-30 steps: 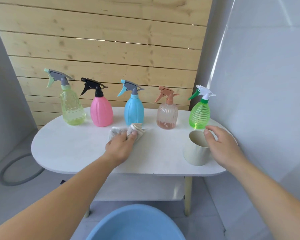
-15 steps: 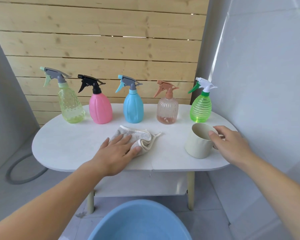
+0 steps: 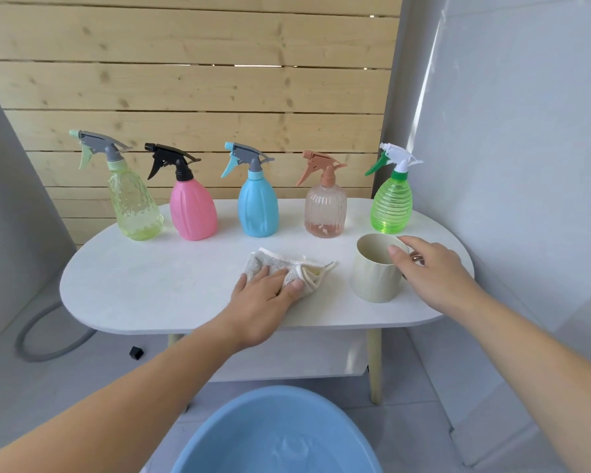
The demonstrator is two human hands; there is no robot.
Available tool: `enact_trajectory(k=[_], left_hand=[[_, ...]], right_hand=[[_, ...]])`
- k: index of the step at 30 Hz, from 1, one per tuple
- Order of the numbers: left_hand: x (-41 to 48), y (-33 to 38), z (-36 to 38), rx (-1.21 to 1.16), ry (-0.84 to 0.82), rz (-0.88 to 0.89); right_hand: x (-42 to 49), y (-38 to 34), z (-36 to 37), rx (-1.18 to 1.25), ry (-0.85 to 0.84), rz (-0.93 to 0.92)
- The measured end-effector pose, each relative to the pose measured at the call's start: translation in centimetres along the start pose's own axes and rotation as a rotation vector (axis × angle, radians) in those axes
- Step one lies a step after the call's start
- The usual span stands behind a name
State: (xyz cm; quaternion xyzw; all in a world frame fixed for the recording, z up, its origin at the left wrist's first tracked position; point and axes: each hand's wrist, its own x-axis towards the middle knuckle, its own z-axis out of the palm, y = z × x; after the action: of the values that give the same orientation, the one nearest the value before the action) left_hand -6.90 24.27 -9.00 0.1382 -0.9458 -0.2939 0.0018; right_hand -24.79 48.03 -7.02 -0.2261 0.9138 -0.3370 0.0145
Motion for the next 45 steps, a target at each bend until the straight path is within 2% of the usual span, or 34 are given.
enact_trajectory(k=[4,8,13,26,35,39,41,45], left_hand=[[-2.0,-1.6,-0.3,0.243,-0.110,0.151],[-3.4,-2.4,-0.3,0.332,-0.084,0.230],[-1.7,-1.6,0.9,0.500,-0.011,0.099],[1.8,-2.6,-0.1,0.449,0.145,-0.334],[0.5,-1.3,0.2,0.552,-0.083,-0.021],[-0.1,-2.8,-1.2,0.593,-0.087,0.140],[-0.3,-3.7,-1.5,0.549,-0.061,0.149],[0.2,-2.4,0.2,0.449,-0.009,0.089]], right_hand=[[0.1,0.1,0.1,-0.010,0.010,-0.005],[0.0,0.1,0.1,-0.005,-0.001,-0.004],[0.1,0.2,0.2,-0.002,0.003,-0.012],[-0.7,-0.5,-0.1,-0.004,0.009,0.042],[-0.6,-0.9,-1.4,0.127,-0.131,0.135],[-0.7,-0.7,-1.6,0.157,-0.140,0.235],[-0.7,-0.6,-1.6,0.201,-0.128,0.275],[-0.4,-0.2,-1.7,0.435,-0.164,0.330]])
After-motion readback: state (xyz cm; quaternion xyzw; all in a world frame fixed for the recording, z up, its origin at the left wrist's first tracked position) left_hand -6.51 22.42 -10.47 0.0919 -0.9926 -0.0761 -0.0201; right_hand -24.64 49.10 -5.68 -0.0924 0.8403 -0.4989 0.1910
